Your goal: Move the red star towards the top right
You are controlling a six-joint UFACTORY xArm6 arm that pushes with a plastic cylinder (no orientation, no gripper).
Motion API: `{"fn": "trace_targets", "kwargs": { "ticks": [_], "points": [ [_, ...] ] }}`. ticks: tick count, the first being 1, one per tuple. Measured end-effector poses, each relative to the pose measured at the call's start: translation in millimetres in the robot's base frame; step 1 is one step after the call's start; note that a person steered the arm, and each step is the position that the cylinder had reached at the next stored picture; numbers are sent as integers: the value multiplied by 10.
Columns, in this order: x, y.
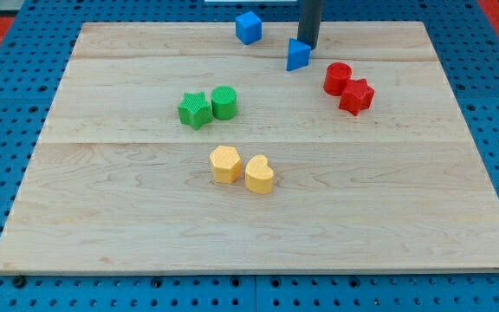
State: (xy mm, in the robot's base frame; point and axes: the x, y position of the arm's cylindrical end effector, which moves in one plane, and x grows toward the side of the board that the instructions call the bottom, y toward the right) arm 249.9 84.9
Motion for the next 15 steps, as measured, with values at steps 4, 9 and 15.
{"fn": "trace_targets", "kwargs": {
  "ticks": [4, 9, 15],
  "points": [
    [1214, 243],
    [1322, 931],
    [80, 927]
  ]
}}
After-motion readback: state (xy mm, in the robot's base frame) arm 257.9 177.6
